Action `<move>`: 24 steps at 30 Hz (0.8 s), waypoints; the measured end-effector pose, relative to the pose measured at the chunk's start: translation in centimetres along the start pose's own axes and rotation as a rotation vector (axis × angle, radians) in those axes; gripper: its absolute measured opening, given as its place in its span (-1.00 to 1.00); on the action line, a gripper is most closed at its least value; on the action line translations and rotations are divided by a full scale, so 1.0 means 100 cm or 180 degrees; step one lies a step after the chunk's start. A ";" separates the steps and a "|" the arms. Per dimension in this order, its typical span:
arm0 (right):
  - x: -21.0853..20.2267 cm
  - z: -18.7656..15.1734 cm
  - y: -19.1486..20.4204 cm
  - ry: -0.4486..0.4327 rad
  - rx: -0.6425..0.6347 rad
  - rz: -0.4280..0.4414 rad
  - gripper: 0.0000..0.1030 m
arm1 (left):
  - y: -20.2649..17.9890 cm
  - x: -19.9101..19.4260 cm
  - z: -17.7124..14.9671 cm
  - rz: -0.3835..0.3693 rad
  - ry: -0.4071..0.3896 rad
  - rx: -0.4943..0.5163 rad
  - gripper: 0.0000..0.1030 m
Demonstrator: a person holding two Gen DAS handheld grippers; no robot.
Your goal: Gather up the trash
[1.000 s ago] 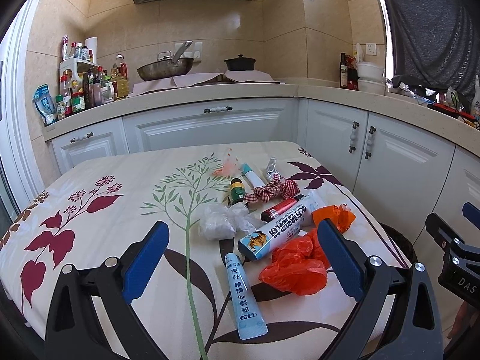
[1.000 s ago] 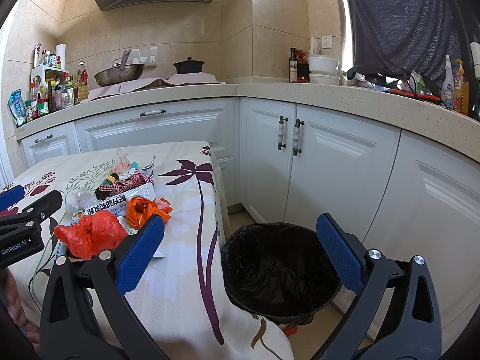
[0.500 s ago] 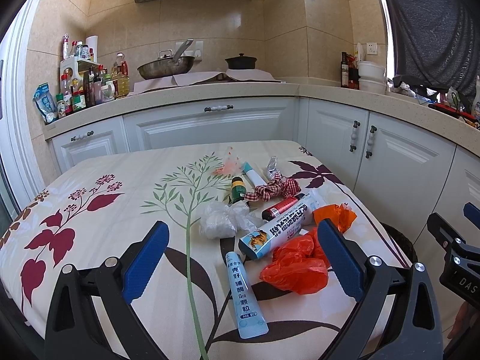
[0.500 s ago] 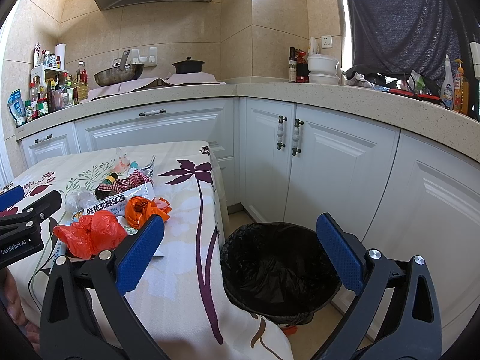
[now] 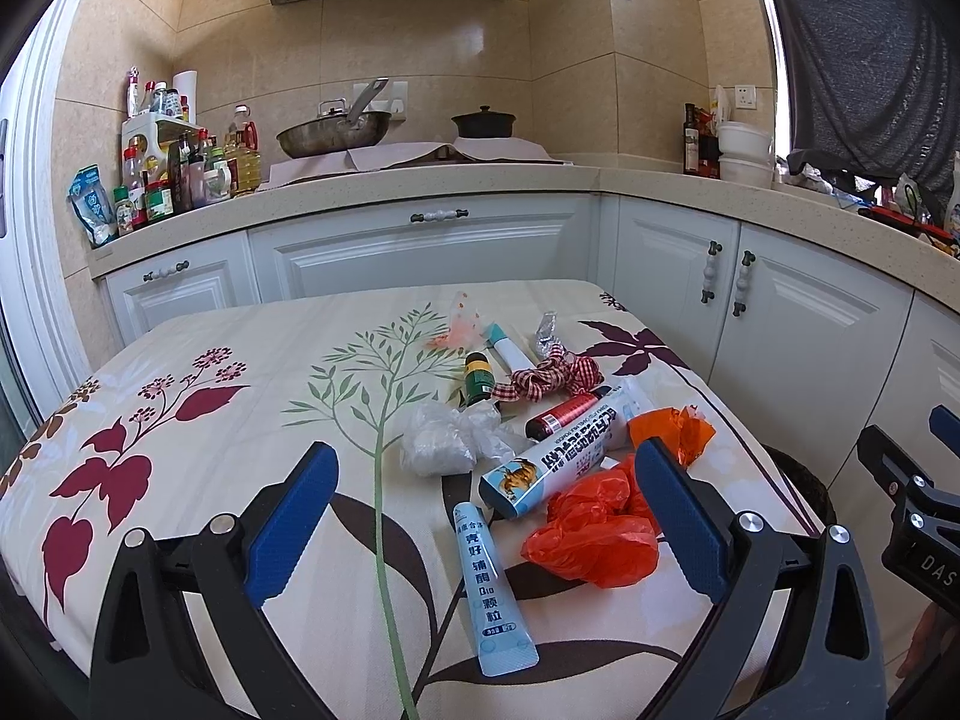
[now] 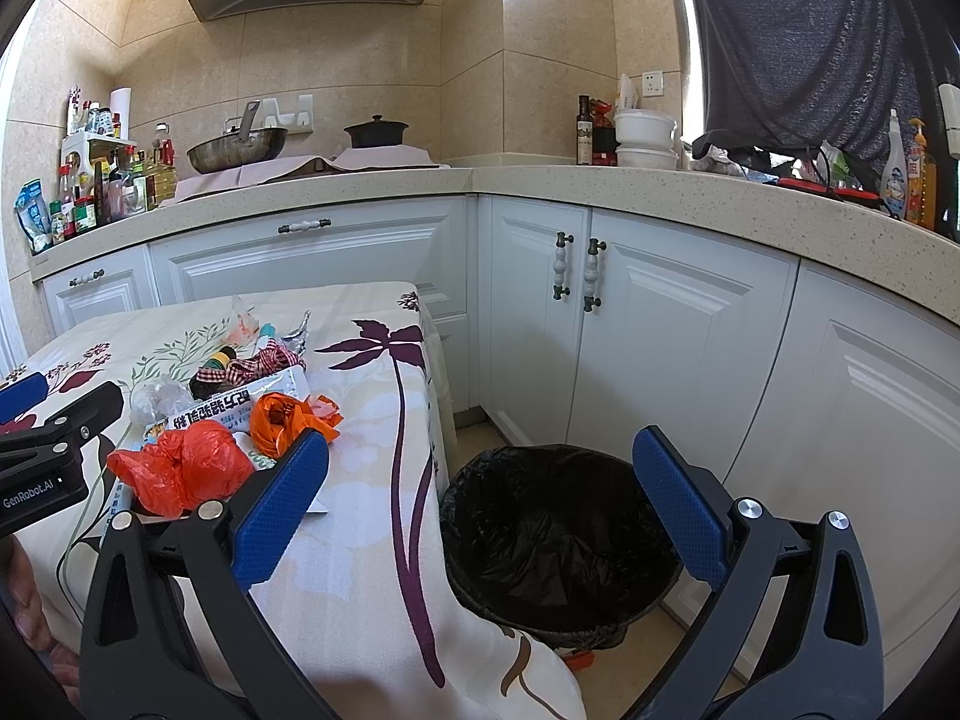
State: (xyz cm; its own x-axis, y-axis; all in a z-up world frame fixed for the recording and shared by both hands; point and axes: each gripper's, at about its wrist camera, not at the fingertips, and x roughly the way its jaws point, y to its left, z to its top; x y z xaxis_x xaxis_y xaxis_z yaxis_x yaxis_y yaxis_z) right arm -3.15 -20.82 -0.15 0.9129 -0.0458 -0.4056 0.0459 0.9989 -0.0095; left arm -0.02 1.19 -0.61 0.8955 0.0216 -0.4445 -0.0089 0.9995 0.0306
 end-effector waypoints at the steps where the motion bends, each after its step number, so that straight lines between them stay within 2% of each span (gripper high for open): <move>1: 0.001 0.001 0.001 -0.0002 -0.0001 -0.0001 0.92 | 0.000 0.000 0.000 -0.0004 0.0002 0.0000 0.87; 17: 0.000 0.001 0.000 0.0000 0.0002 0.0003 0.92 | 0.000 0.000 0.001 0.0003 0.0012 0.0004 0.87; 24: 0.001 -0.002 0.004 0.0025 -0.0019 0.0079 0.92 | 0.015 0.000 -0.006 0.0074 0.0062 0.0005 0.87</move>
State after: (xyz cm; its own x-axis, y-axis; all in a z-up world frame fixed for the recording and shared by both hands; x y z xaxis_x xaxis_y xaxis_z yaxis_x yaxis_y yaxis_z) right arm -3.11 -20.45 -0.33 0.9105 -0.0211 -0.4130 0.0209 0.9998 -0.0049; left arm -0.29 2.67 -1.06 0.8863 0.0451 -0.4609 -0.0288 0.9987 0.0425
